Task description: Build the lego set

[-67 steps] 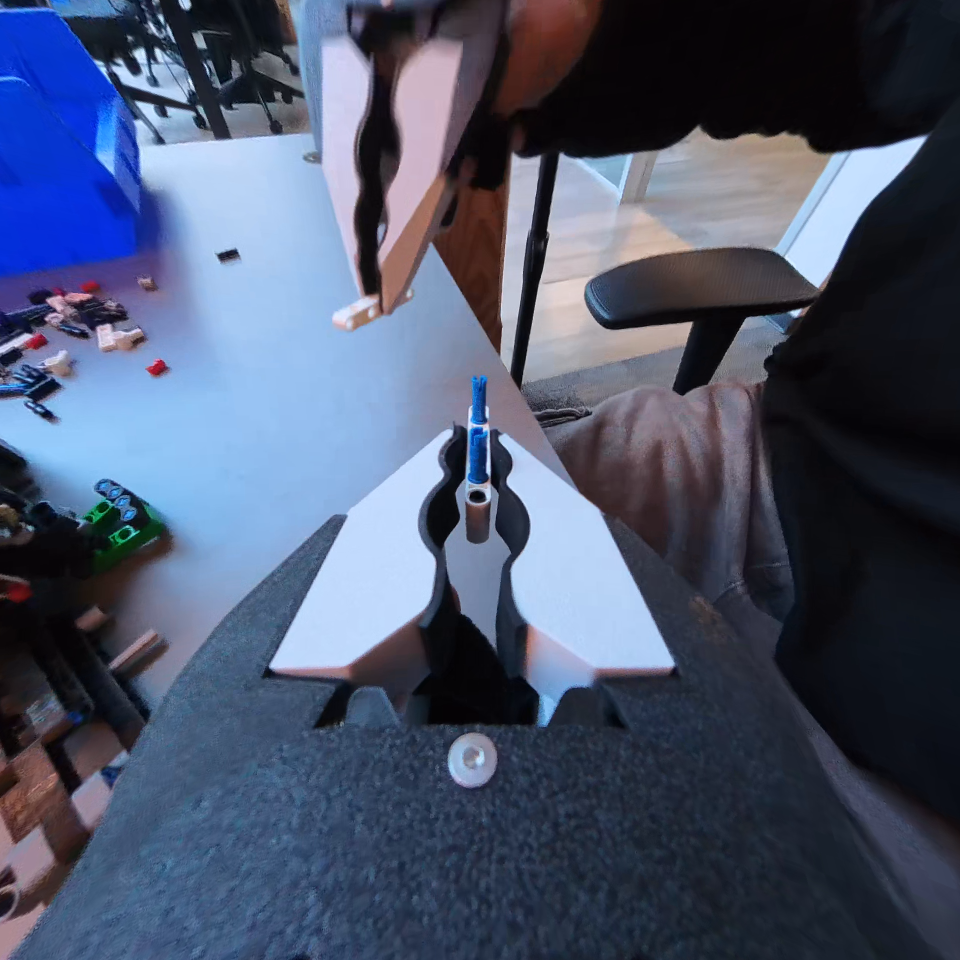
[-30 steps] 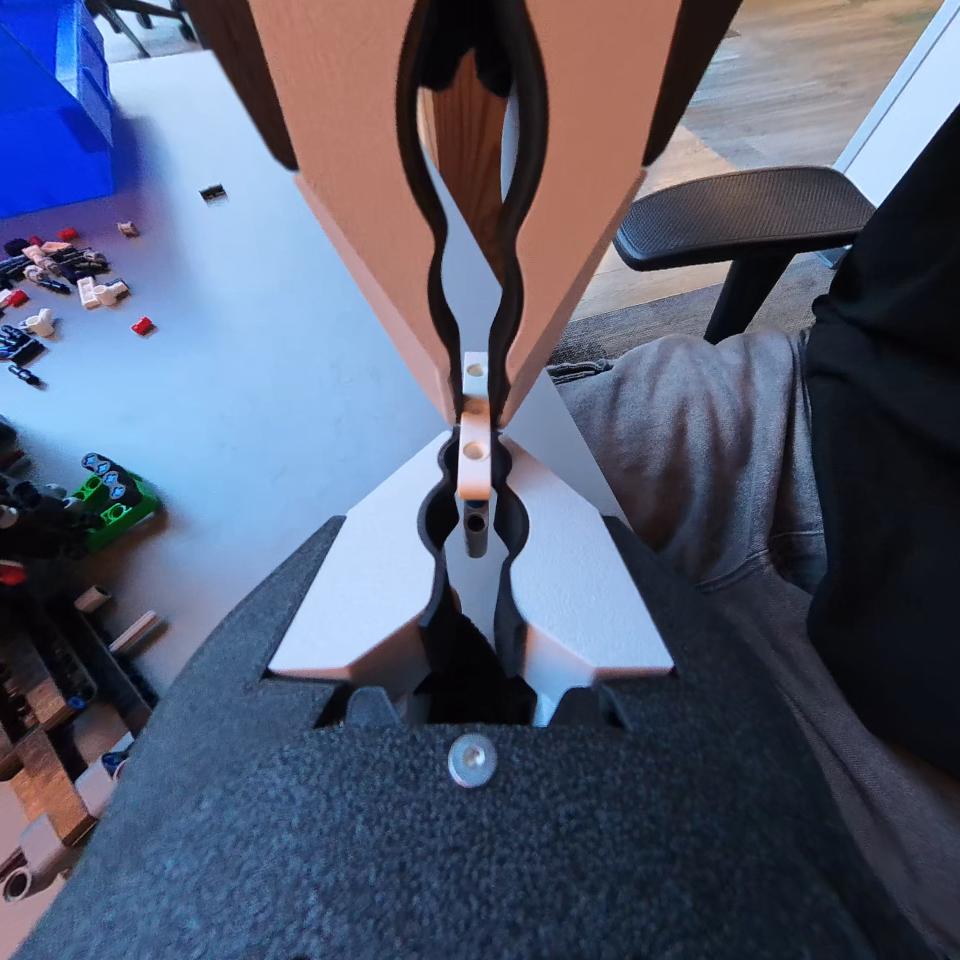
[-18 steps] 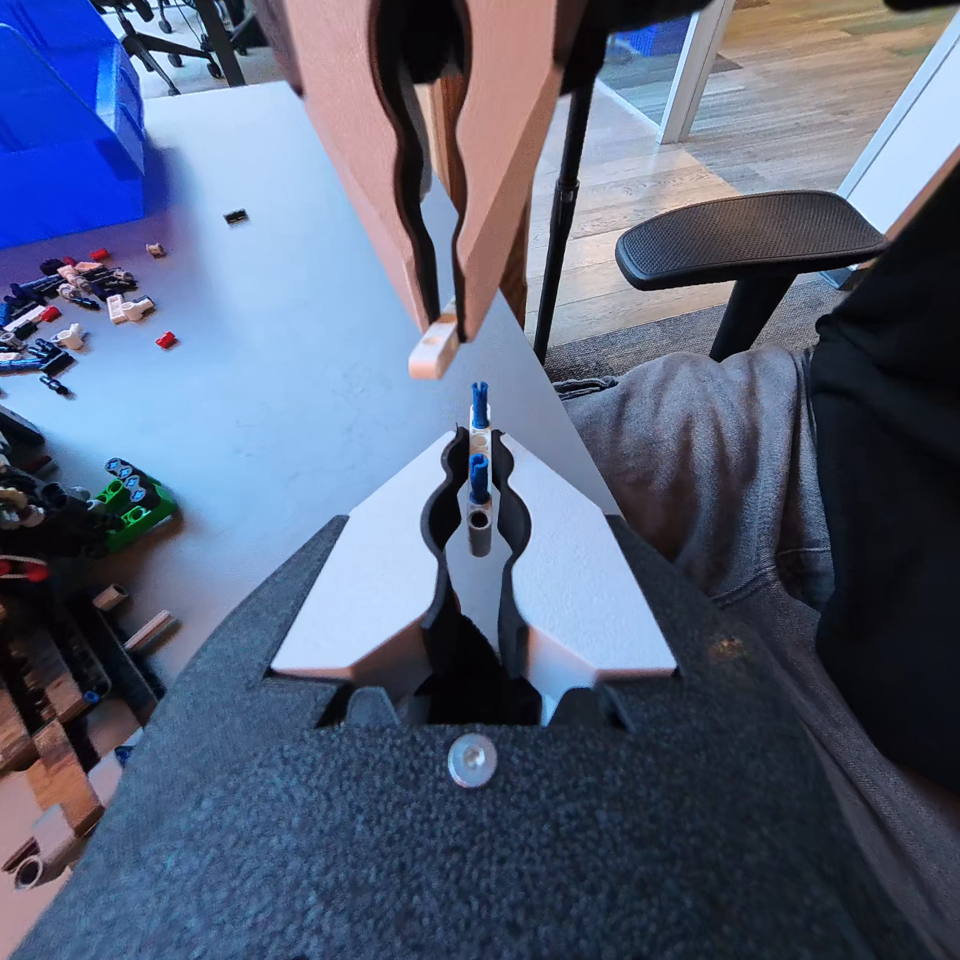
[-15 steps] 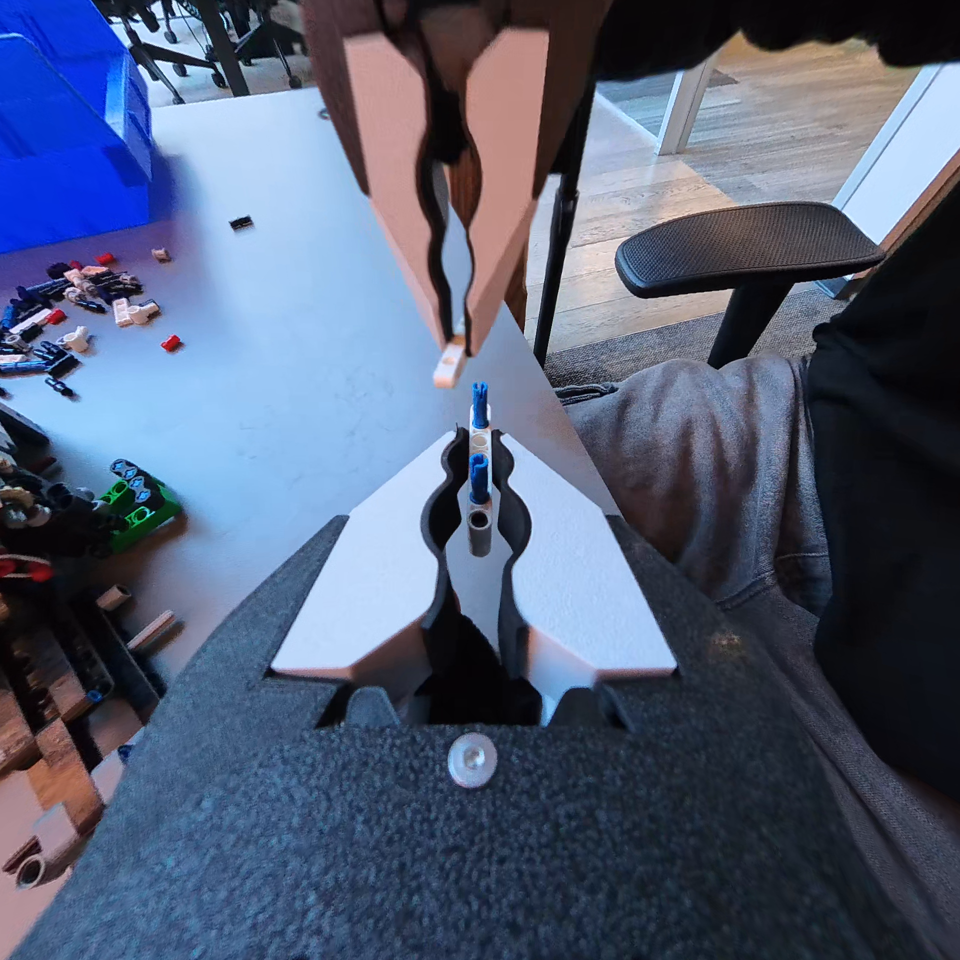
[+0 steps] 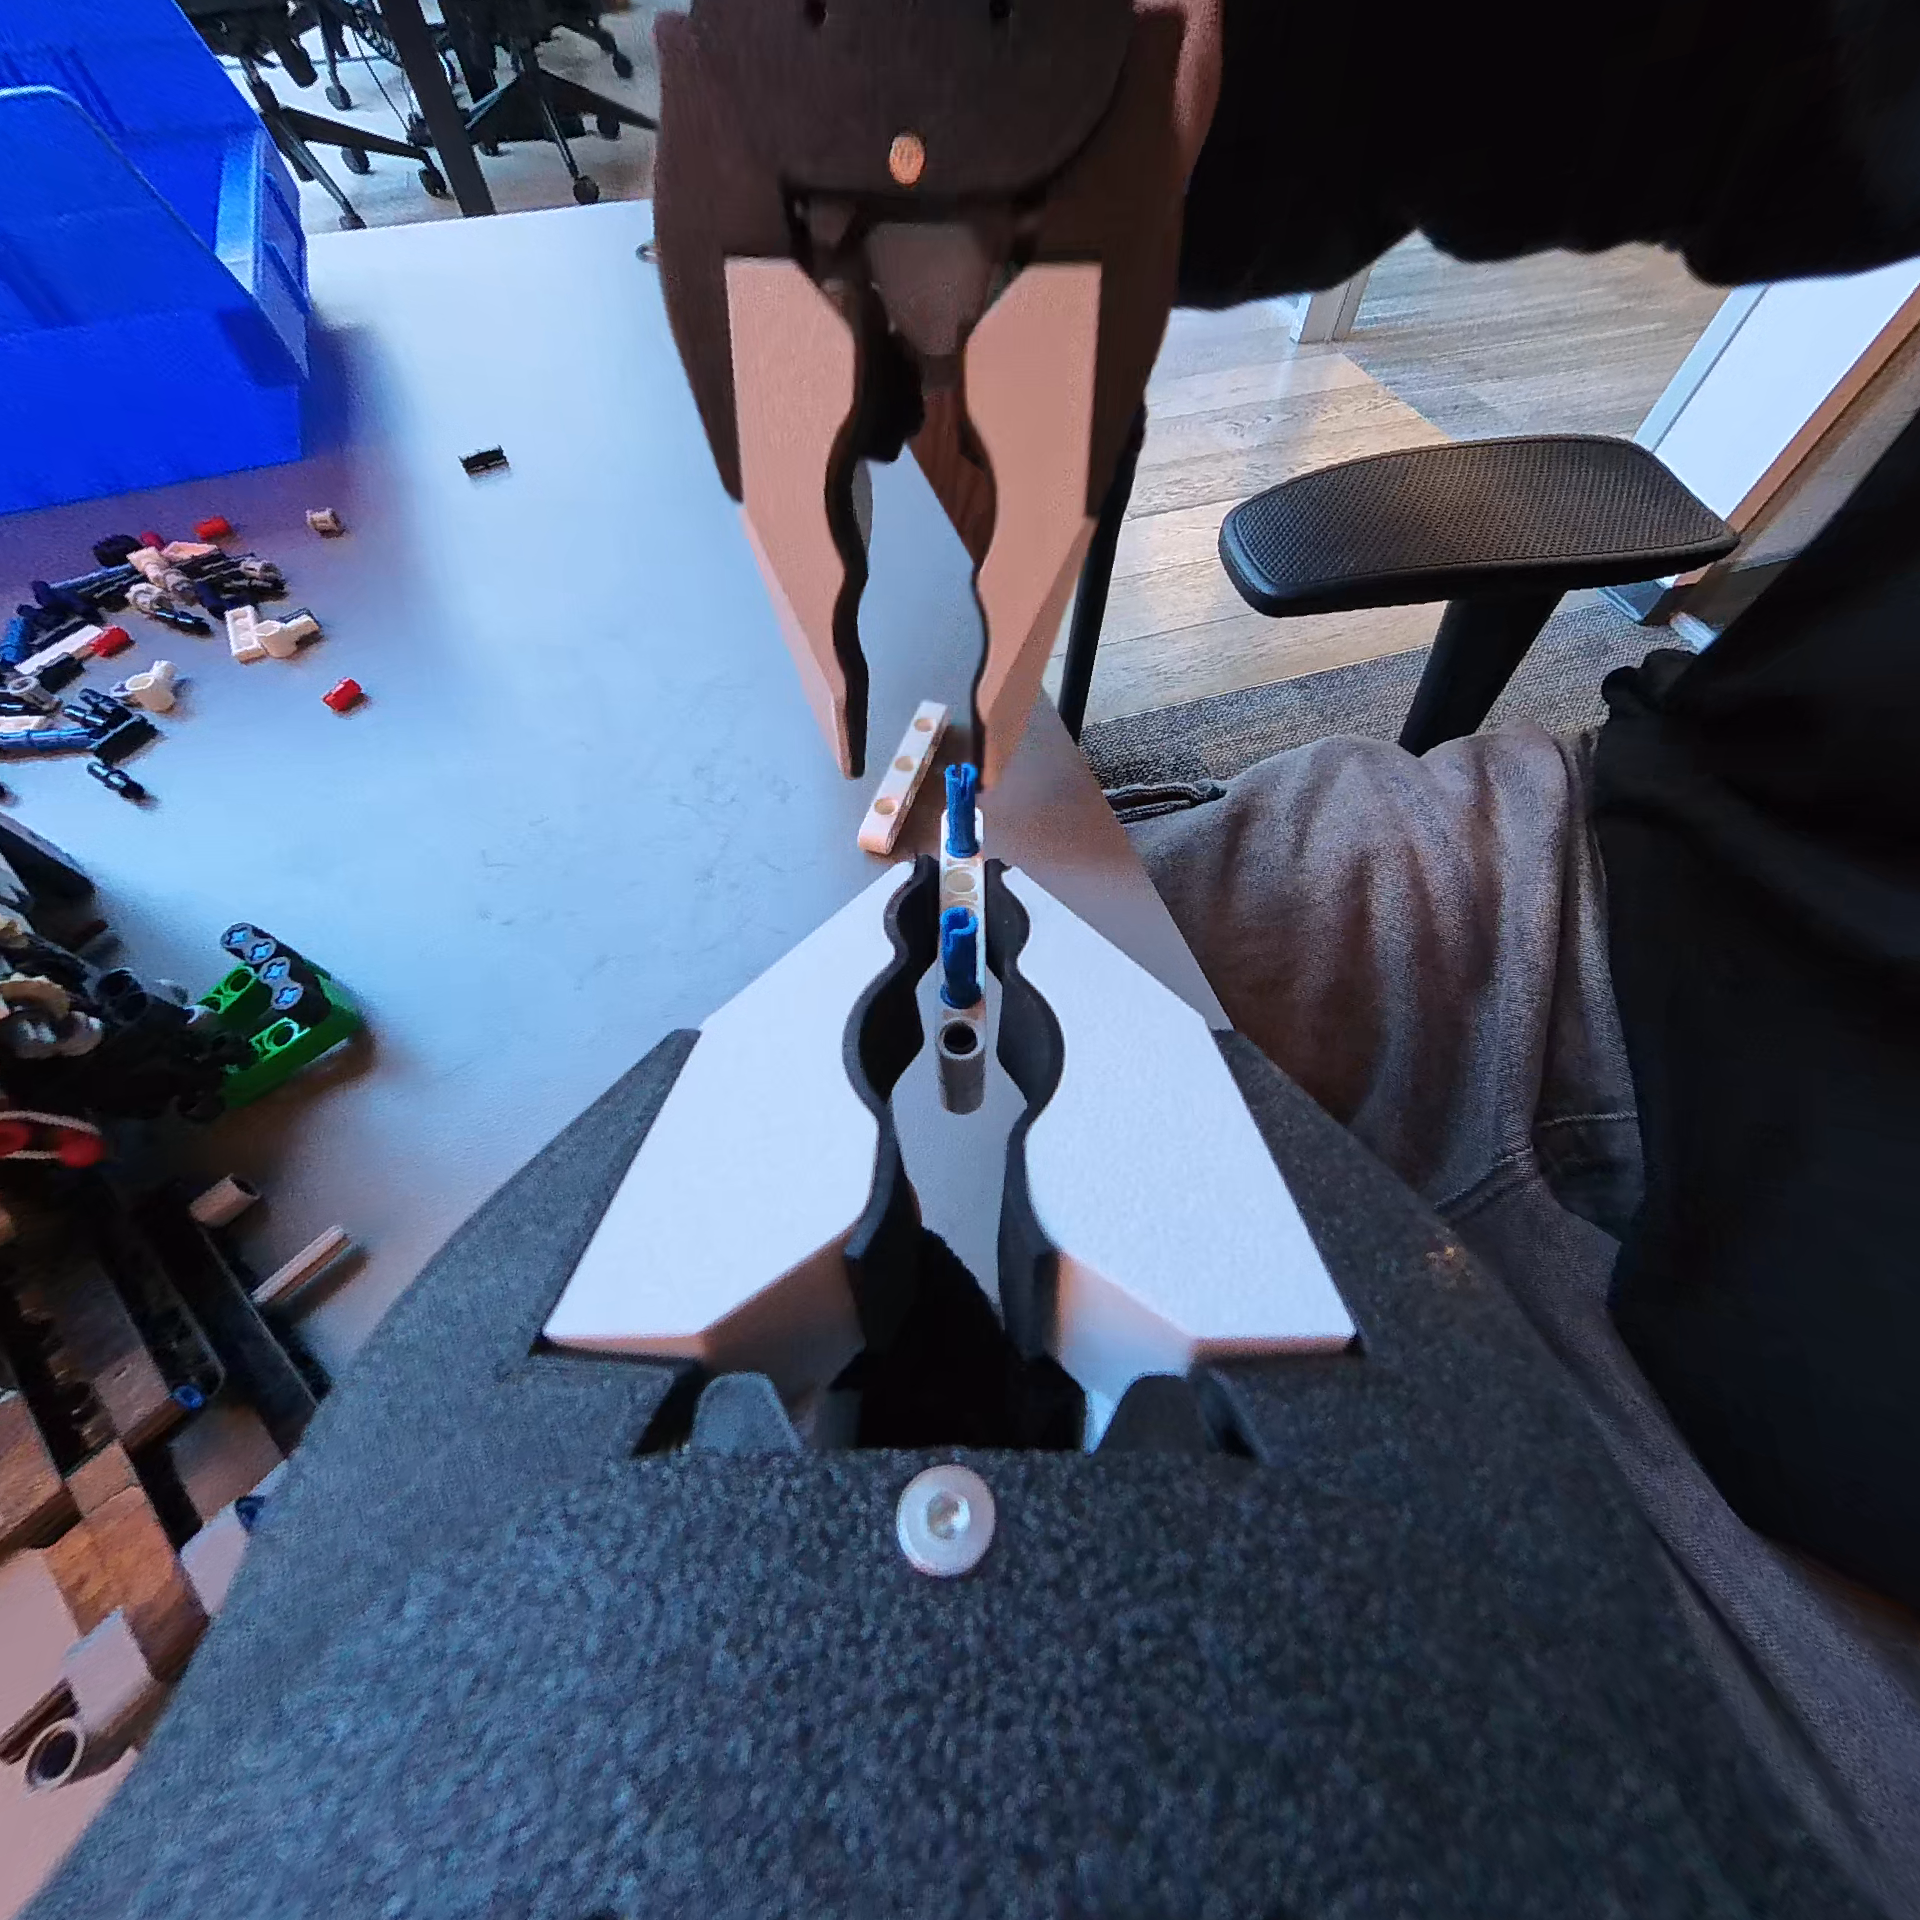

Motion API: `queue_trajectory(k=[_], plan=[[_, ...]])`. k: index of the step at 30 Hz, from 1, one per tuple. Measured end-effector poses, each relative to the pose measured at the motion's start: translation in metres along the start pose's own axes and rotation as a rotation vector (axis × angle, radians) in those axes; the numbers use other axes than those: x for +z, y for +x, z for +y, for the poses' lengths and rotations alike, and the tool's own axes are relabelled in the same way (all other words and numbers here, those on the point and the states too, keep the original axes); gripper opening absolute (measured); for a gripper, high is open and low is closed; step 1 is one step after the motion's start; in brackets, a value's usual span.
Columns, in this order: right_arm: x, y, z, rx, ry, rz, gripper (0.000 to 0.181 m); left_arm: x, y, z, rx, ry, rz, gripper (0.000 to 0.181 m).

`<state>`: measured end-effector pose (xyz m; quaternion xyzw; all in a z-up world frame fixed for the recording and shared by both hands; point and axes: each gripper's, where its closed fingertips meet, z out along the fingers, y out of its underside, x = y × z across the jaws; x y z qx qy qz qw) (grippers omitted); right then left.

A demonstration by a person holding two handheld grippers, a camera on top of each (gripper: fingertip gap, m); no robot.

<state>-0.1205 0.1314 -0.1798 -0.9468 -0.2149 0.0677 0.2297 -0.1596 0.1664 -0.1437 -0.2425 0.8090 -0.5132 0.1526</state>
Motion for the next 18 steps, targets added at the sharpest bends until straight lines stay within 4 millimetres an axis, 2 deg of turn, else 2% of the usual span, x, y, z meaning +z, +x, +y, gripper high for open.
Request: queue_trajectory(k=[1,4,7,11,18], plan=[[-0.005,-0.005,-0.015,-0.011,0.088,-0.008,0.029,0.000,0.000,0.000,0.000,0.001,0.001,0.006],[-0.026,-0.020,-0.063,-0.024,0.391,-0.033,0.028,-0.001,0.000,-0.001,-0.003,0.006,0.007,0.006],[-0.029,-0.022,-0.080,-0.040,0.505,-0.002,0.023,-0.001,0.001,-0.001,-0.005,0.012,0.010,0.006],[-0.019,-0.019,-0.082,-0.057,0.513,0.020,0.004,-0.001,-0.001,-0.002,-0.007,0.013,0.002,0.006],[-0.030,-0.019,-0.079,-0.014,0.583,-0.038,0.003,-0.008,-0.002,-0.014,-0.032,0.101,0.022,0.007]])
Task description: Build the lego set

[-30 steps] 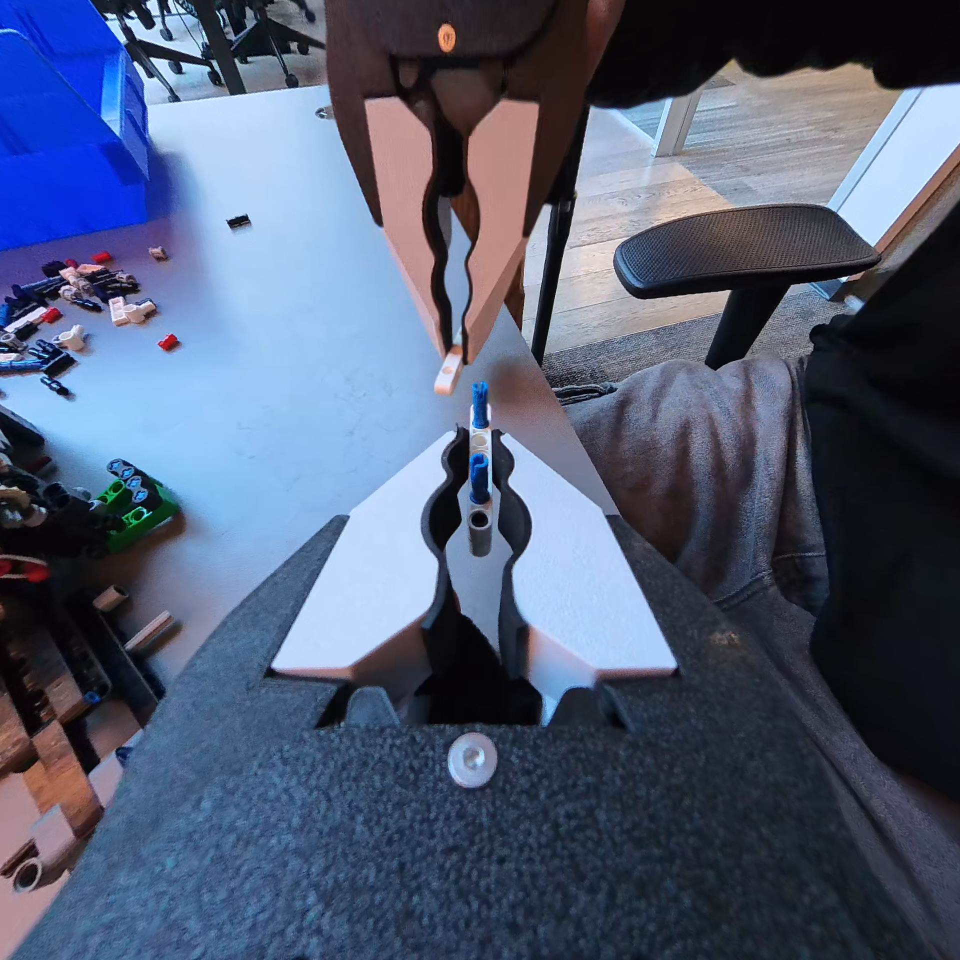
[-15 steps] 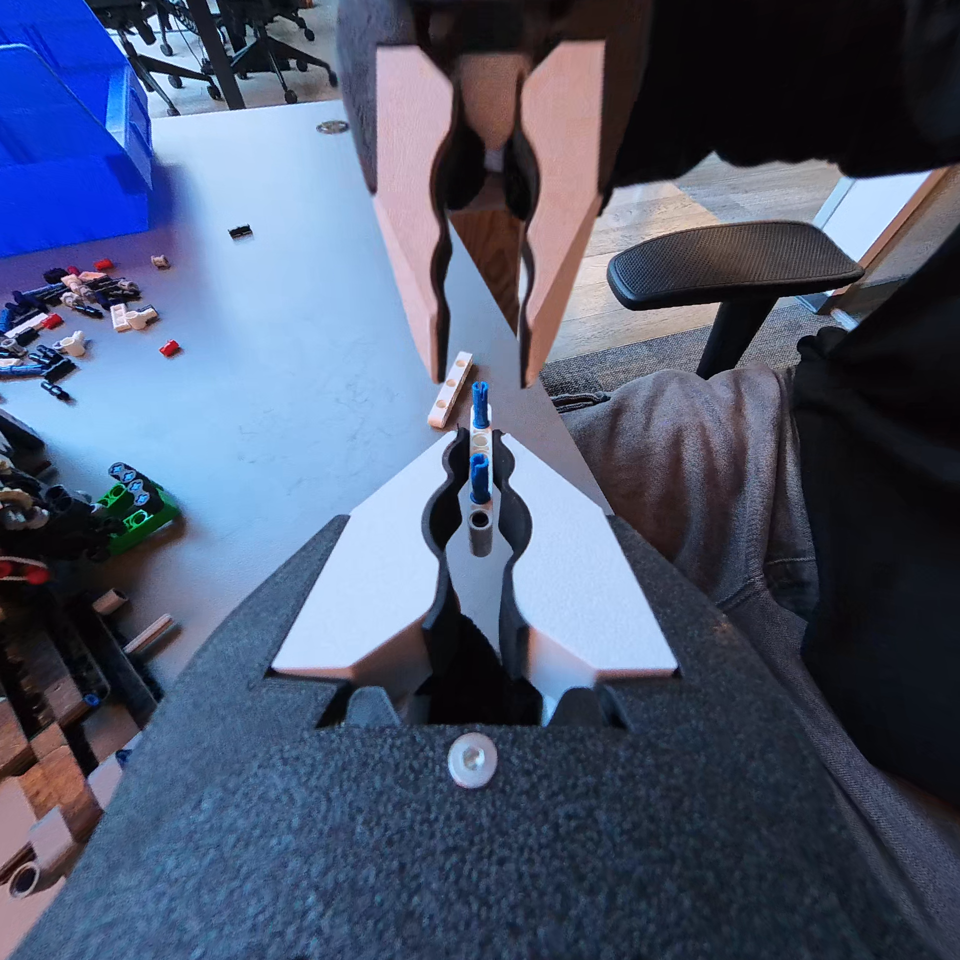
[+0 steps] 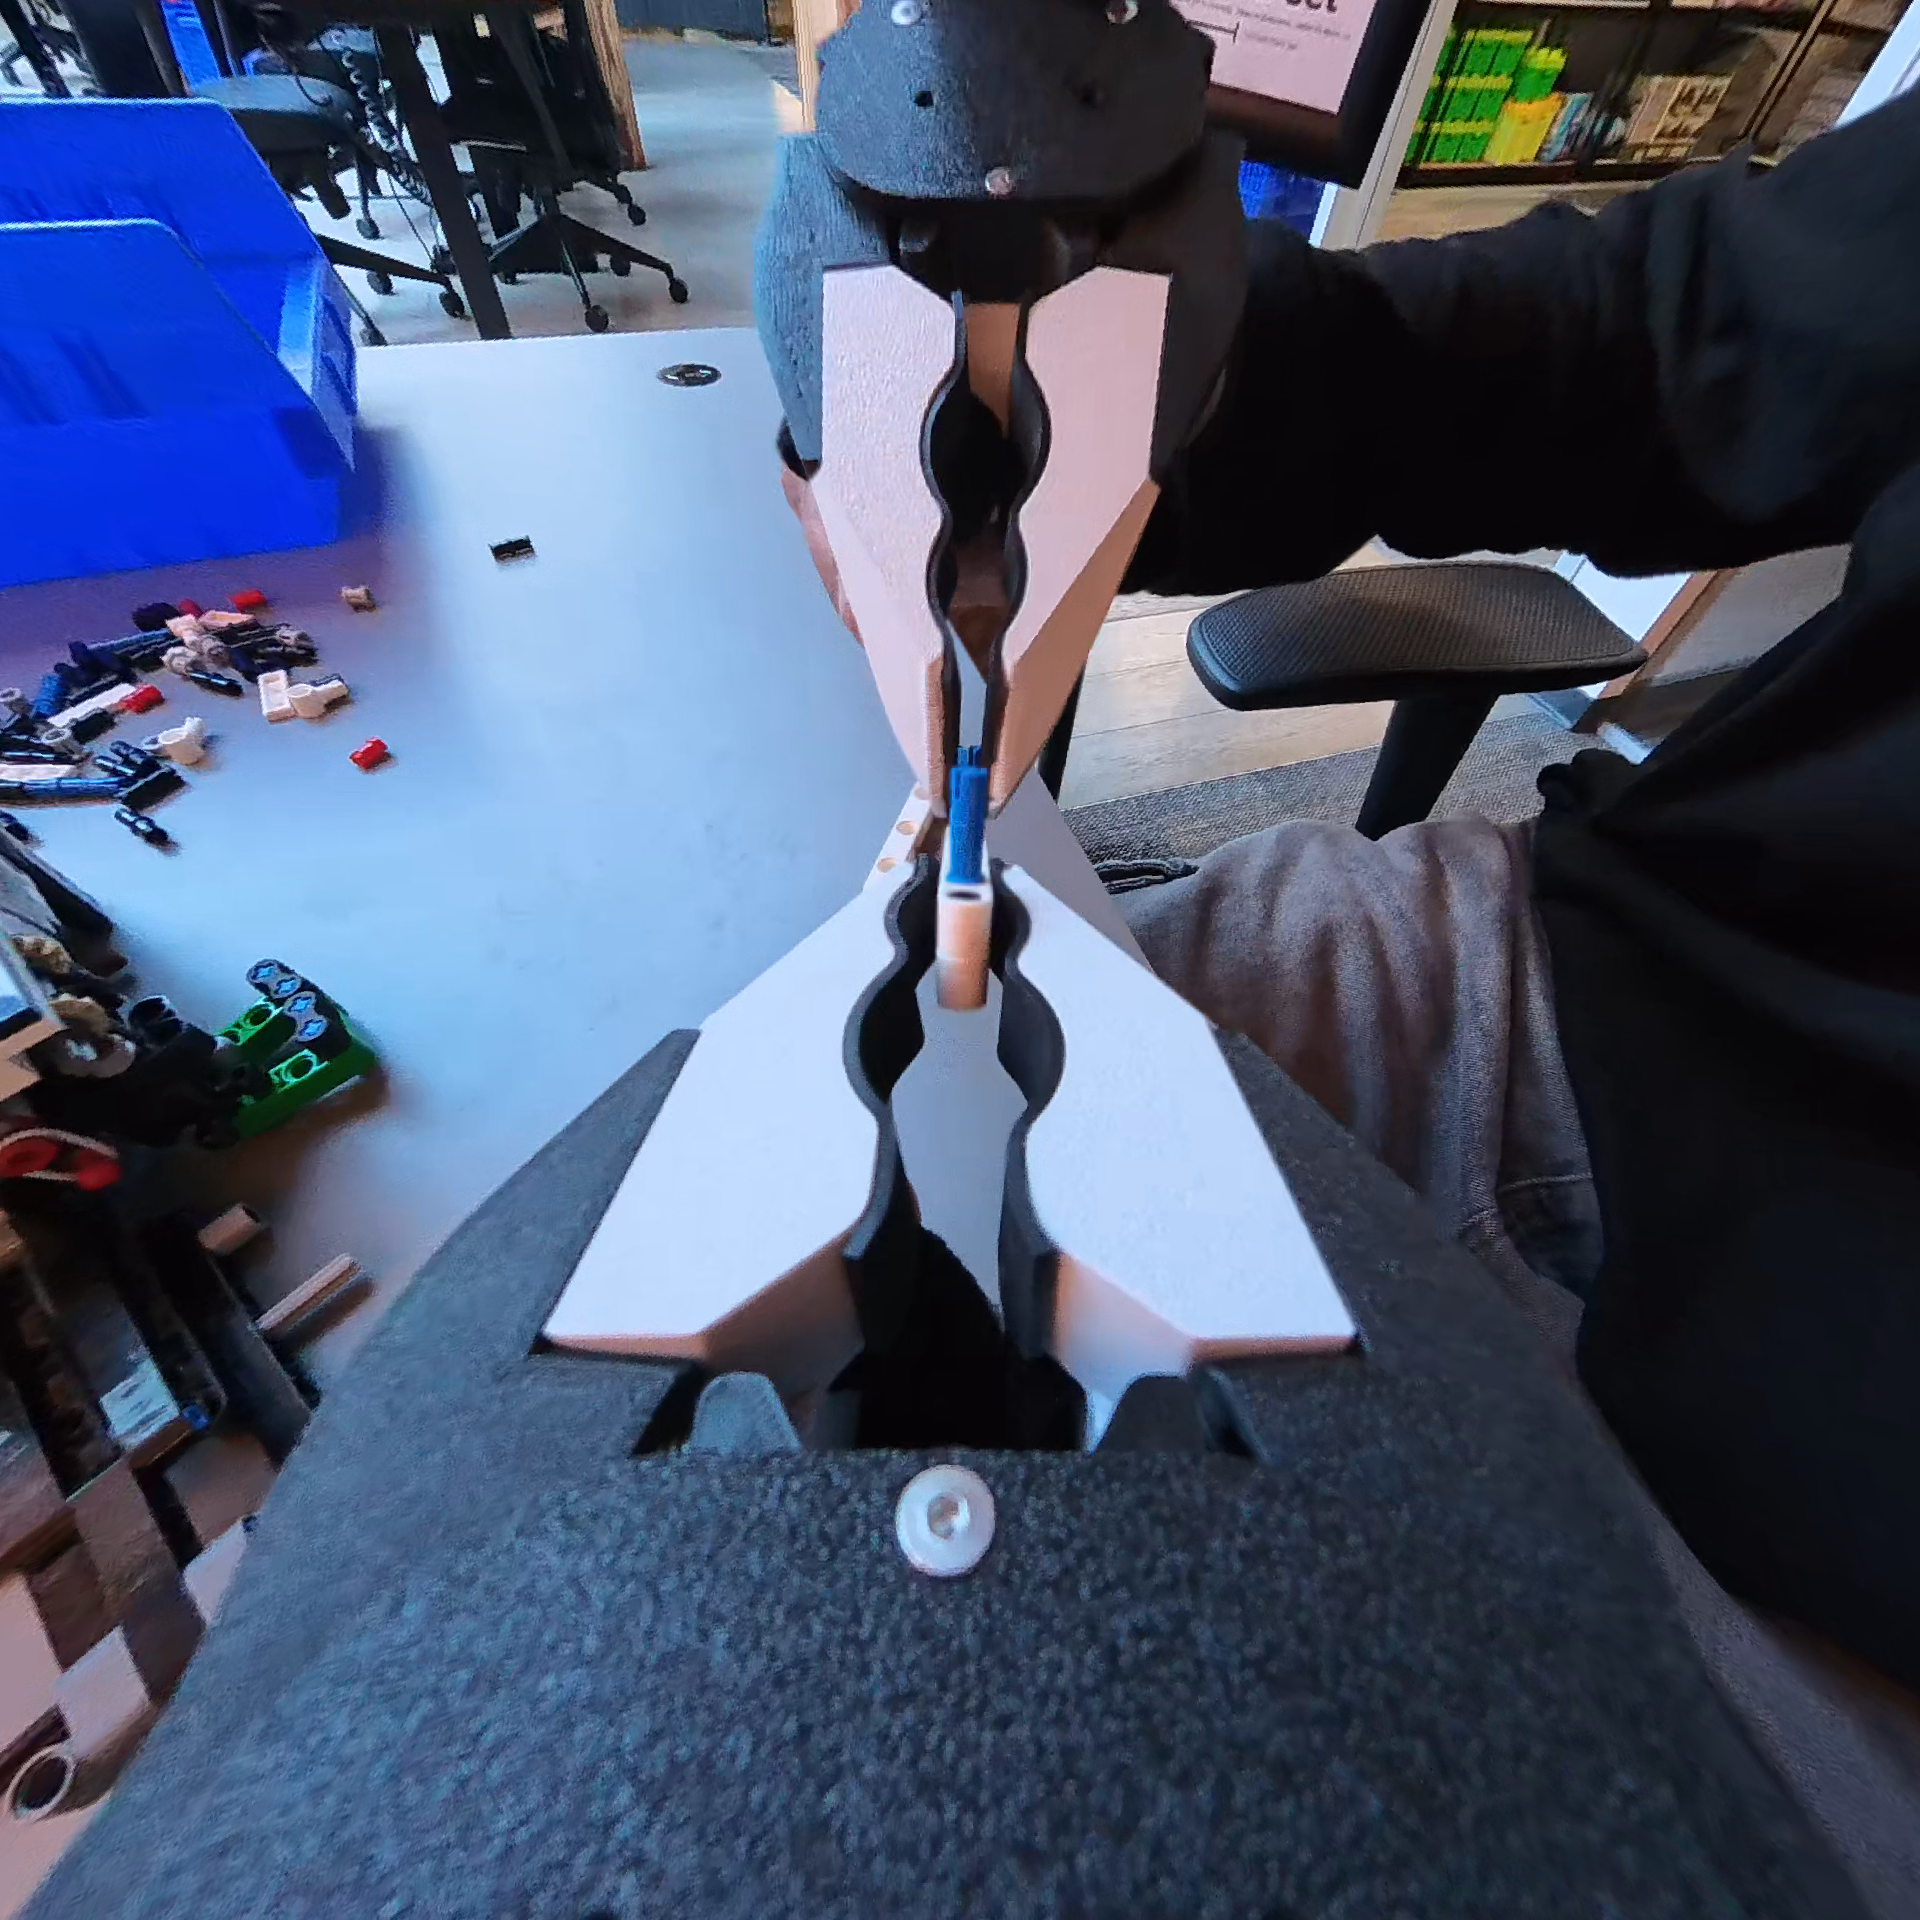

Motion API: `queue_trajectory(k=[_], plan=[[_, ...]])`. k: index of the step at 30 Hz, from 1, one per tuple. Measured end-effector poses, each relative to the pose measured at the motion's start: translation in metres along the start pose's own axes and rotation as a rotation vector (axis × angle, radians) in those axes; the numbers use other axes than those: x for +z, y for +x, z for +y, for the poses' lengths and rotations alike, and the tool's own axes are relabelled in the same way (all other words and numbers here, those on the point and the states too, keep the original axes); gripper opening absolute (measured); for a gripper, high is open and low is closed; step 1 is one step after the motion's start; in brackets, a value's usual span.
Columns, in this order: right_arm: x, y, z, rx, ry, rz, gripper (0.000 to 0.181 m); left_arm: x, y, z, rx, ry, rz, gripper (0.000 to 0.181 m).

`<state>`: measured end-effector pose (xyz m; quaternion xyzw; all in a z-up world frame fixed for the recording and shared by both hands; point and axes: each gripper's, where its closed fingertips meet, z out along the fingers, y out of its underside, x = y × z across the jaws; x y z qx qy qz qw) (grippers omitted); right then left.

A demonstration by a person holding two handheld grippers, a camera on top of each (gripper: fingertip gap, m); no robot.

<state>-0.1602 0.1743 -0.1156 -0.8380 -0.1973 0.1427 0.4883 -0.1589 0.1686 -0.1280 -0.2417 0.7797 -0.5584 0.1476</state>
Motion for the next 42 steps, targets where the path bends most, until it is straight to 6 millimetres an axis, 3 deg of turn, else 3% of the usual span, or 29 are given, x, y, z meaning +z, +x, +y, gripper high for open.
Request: queue_trajectory(k=[11,22,24,26,29,32,42], plan=[[-0.009,-0.003,0.010,0.039,-0.080,-0.032,0.003,0.000,0.003,-0.002,0.040,0.012,-0.003,0.007],[-0.005,-0.001,-0.001,0.056,-0.038,-0.022,0.003,-0.005,0.002,-0.007,0.017,0.048,0.010,0.007],[-0.007,-0.002,0.000,0.032,-0.045,-0.002,0.012,-0.003,0.003,-0.005,0.029,0.035,0.005,0.007],[-0.015,0.005,0.010,0.048,-0.084,0.041,0.023,-0.002,0.003,-0.002,0.035,0.013,0.001,0.007],[-0.023,0.013,0.053,0.070,-0.275,0.093,0.024,-0.001,0.001,0.001,0.031,-0.005,-0.007,0.007],[-0.022,0.015,0.078,0.057,-0.396,0.137,0.023,0.000,-0.001,0.003,0.030,-0.024,-0.019,0.007],[-0.021,0.026,0.095,0.011,-0.494,0.167,0.007,0.000,-0.003,0.002,0.025,-0.018,-0.032,0.007]])
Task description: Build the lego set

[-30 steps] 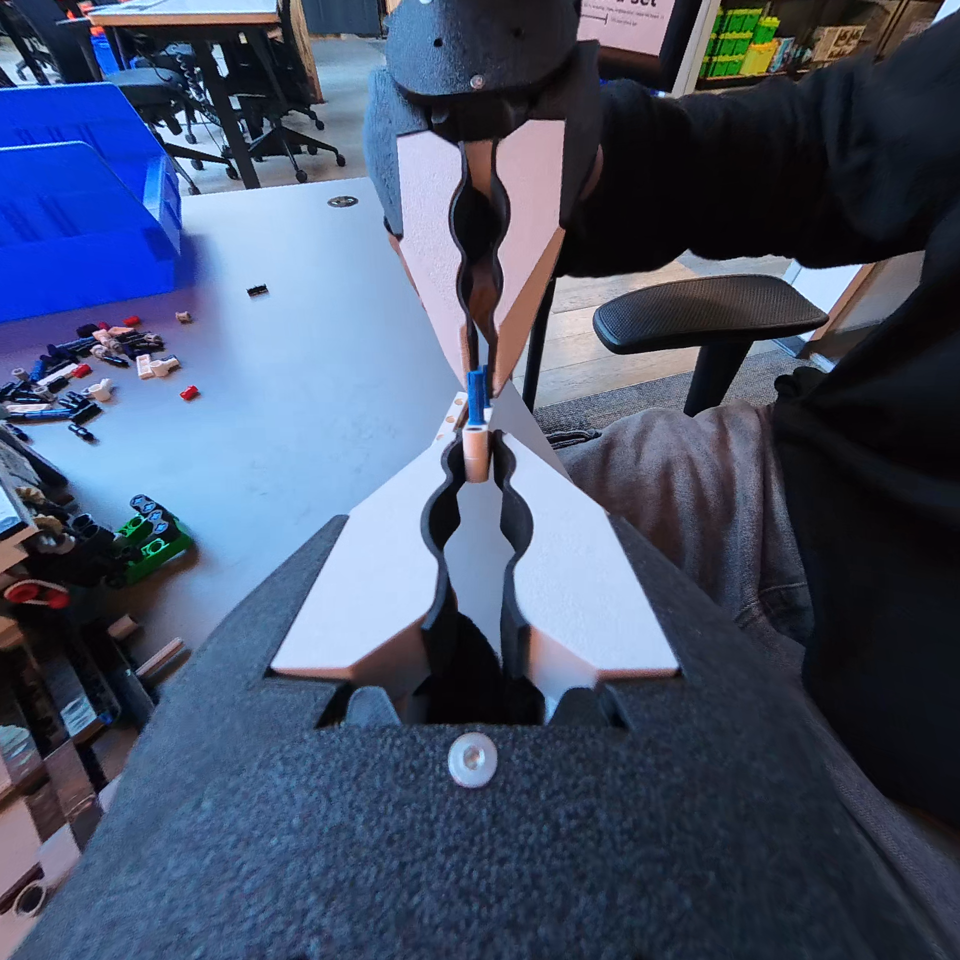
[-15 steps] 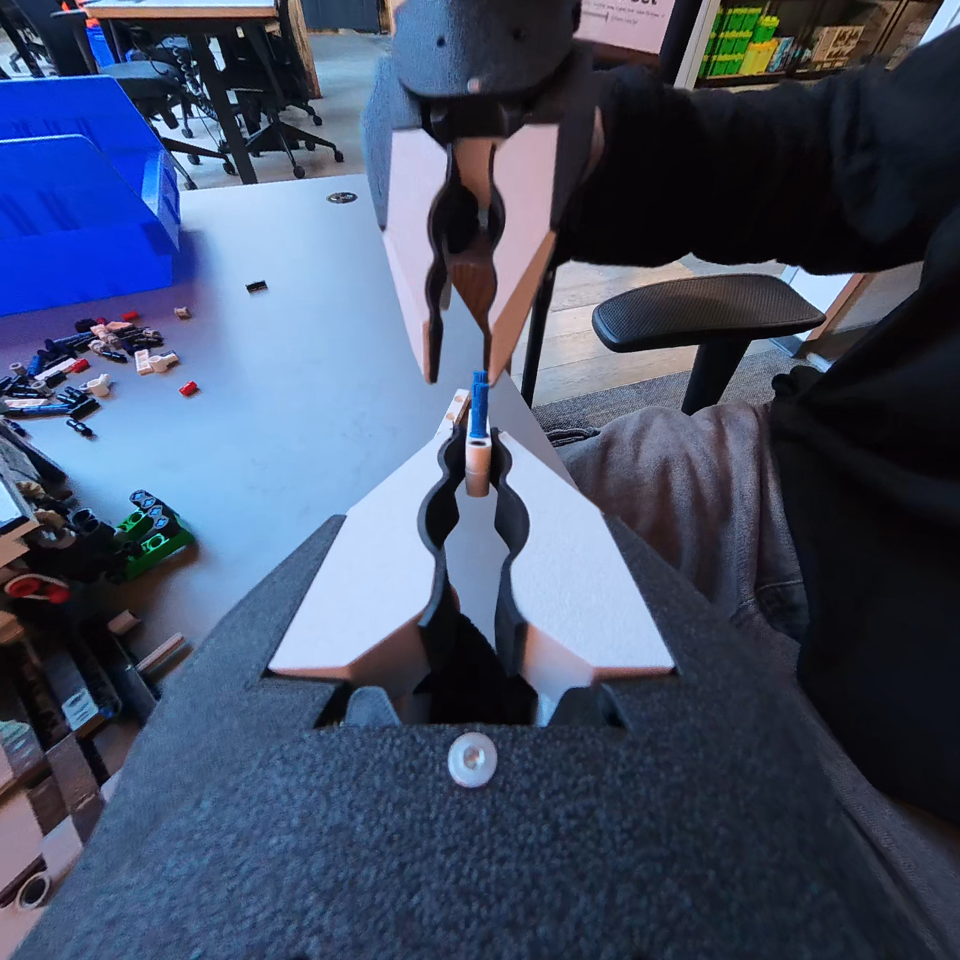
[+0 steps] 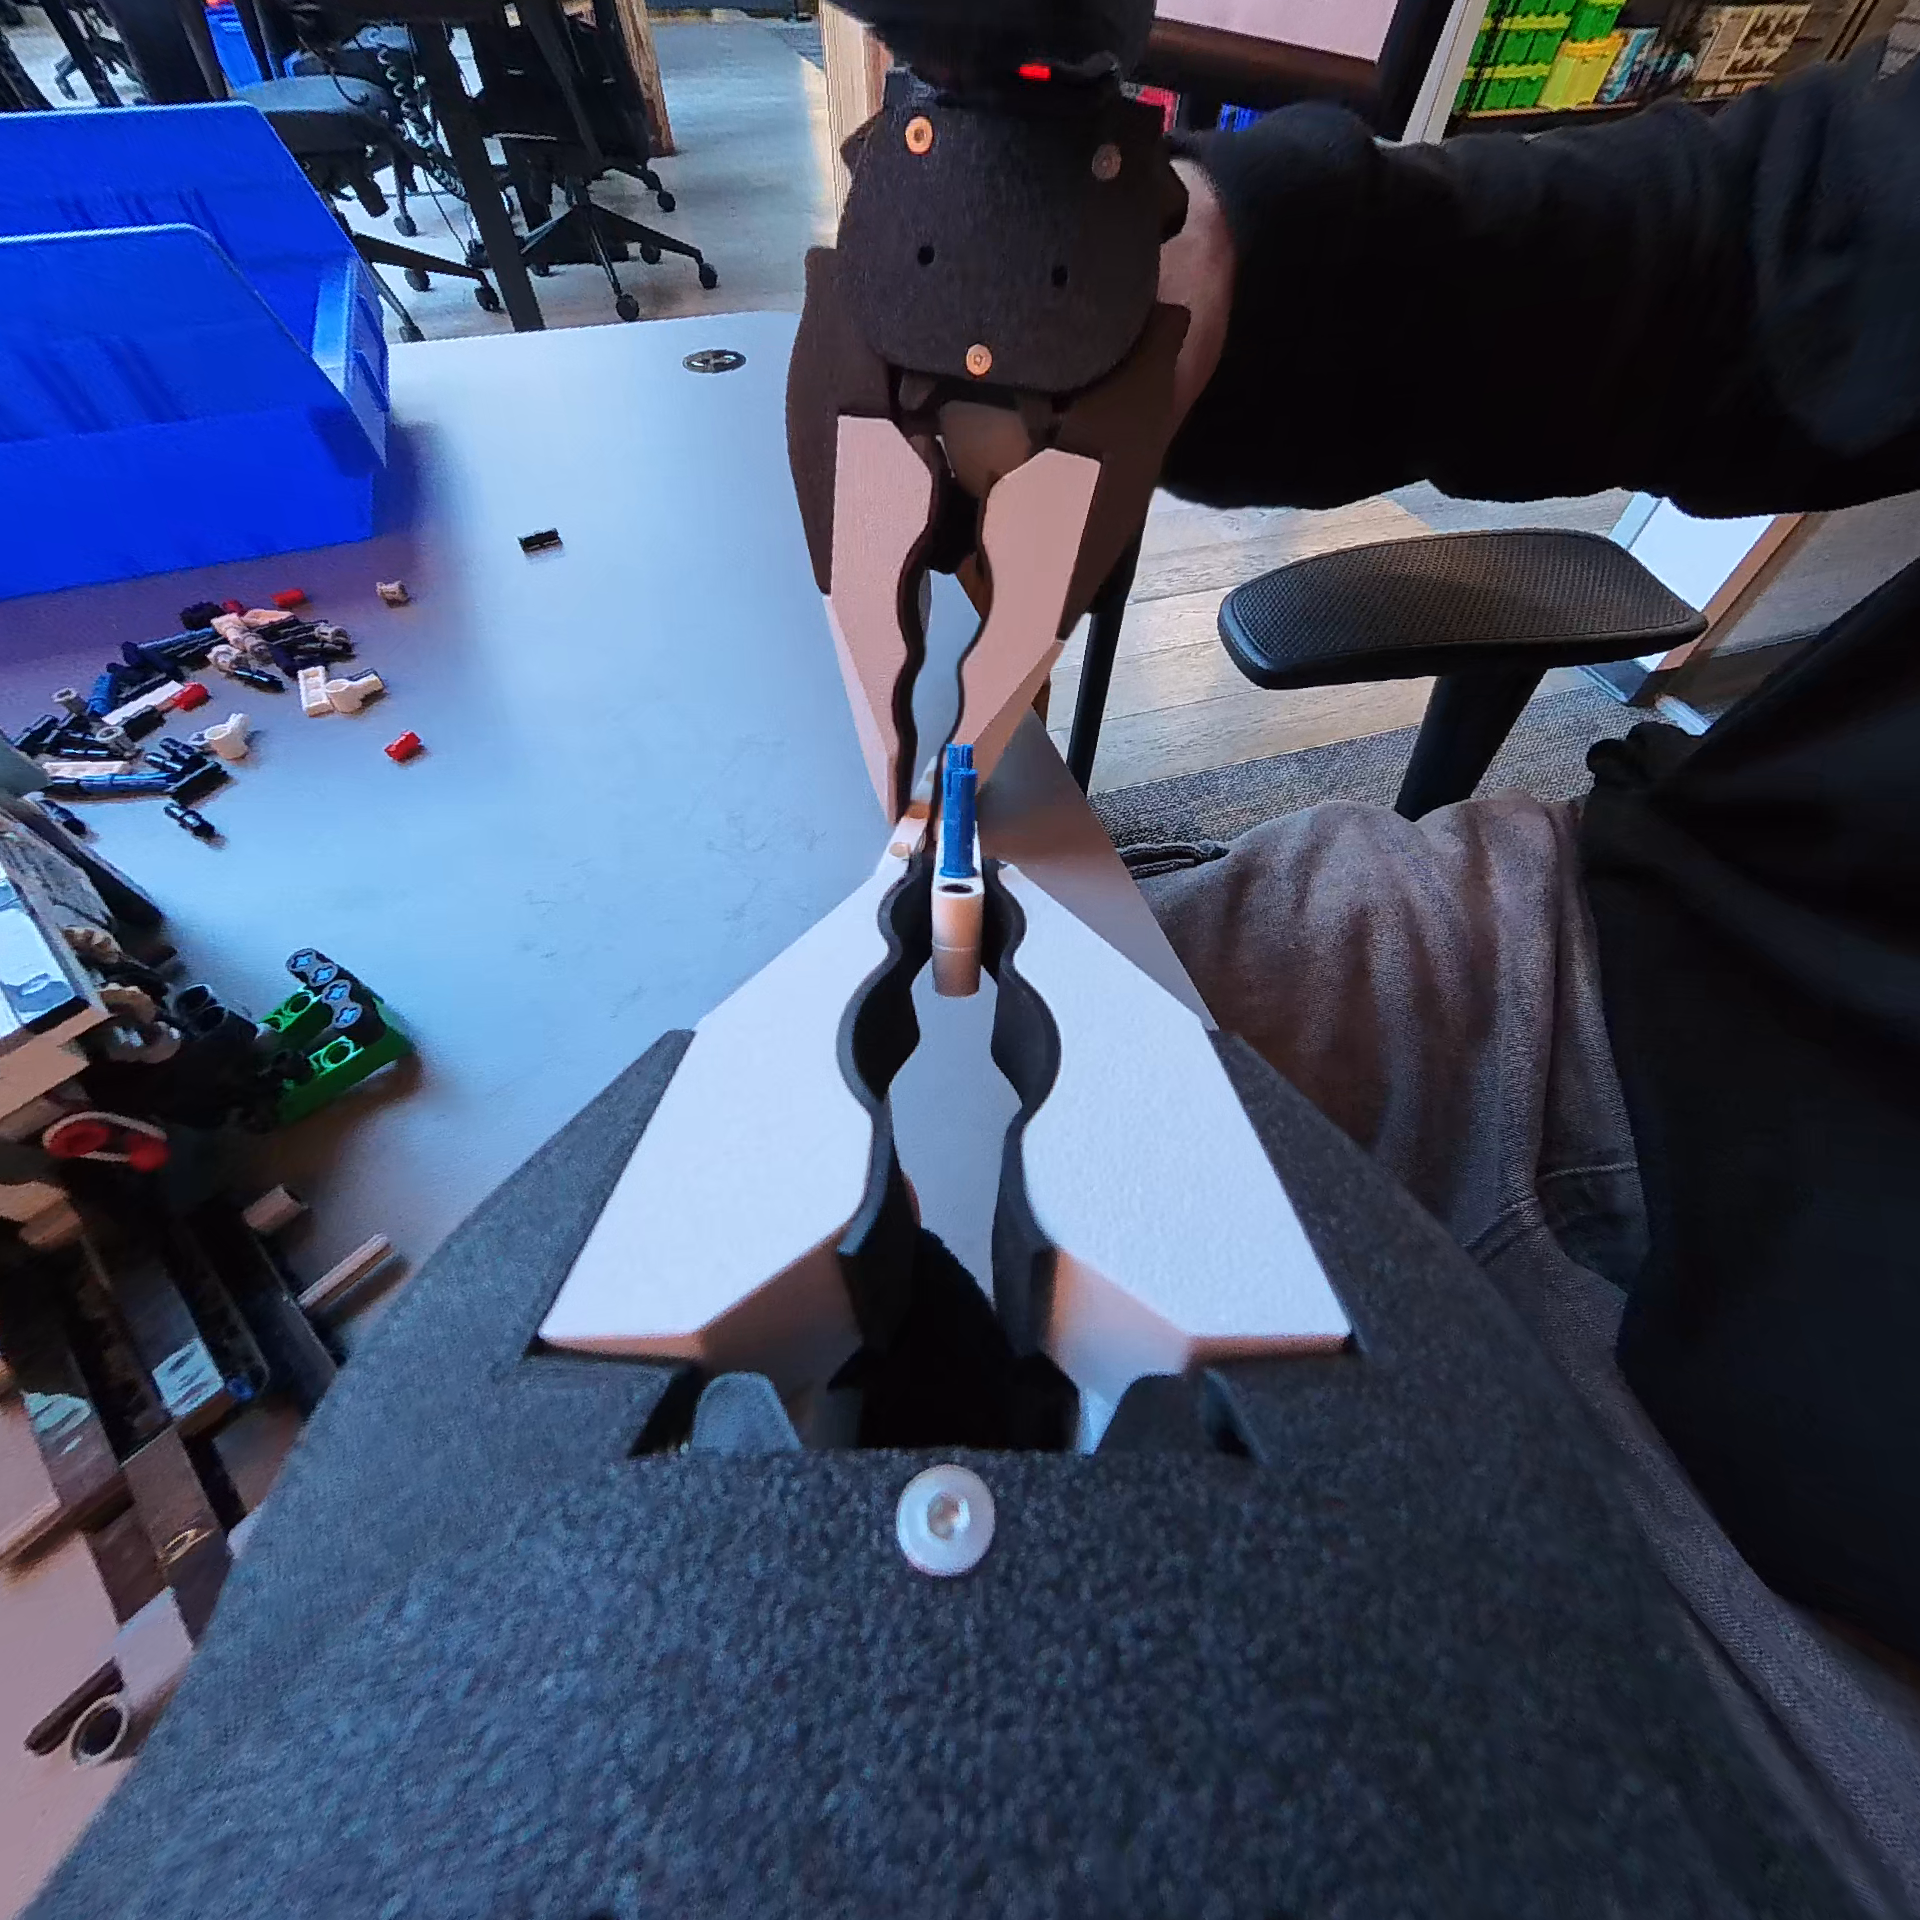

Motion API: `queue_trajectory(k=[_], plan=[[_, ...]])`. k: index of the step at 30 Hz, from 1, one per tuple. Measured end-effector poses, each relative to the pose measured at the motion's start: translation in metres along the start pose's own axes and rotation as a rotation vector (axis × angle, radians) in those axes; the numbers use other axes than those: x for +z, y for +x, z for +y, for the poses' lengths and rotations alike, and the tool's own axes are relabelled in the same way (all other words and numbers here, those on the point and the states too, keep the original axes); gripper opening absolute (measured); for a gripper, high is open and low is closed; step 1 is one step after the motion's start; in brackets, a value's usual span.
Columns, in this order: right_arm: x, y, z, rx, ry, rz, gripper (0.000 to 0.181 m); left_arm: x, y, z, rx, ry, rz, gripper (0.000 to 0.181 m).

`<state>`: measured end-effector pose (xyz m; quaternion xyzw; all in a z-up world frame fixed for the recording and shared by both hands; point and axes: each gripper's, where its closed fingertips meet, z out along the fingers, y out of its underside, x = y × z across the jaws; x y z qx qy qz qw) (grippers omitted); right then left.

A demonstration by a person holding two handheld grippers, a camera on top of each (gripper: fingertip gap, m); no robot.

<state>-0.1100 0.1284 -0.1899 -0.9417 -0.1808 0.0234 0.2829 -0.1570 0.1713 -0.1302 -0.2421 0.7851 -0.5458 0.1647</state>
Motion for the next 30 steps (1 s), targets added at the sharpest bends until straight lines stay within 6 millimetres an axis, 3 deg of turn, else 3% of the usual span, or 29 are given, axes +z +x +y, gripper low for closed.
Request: queue_trajectory(k=[2,5,7,9,11,14,18,30], plan=[[-0.002,0.003,-0.001,-0.007,-0.005,0.014,0.007,0.000,0.000,0.000,0.003,-0.002,-0.005,0.007],[-0.029,0.007,-0.029,-0.032,0.121,0.055,0.007,0.000,-0.002,0.000,0.003,0.004,-0.016,0.007],[-0.063,0.009,-0.063,-0.038,0.281,0.086,0.007,-0.002,-0.004,-0.002,-0.012,0.015,-0.013,0.007],[-0.091,-0.003,-0.100,-0.041,0.474,0.028,0.007,-0.003,-0.004,-0.004,-0.028,0.031,-0.003,0.007],[-0.085,-0.014,-0.115,-0.053,0.493,-0.020,0.007,-0.005,-0.003,-0.006,-0.037,0.044,0.013,0.007],[-0.060,-0.018,-0.115,-0.085,0.430,-0.043,0.007,-0.006,0.000,-0.008,-0.043,0.061,0.036,0.007],[-0.048,-0.022,-0.110,-0.096,0.382,-0.083,0.007,-0.006,0.001,-0.007,-0.032,0.054,0.039,0.007],[-0.037,-0.024,-0.101,-0.145,0.290,-0.116,0.006,-0.002,0.004,0.002,-0.045,-0.007,0.064,0.007]])
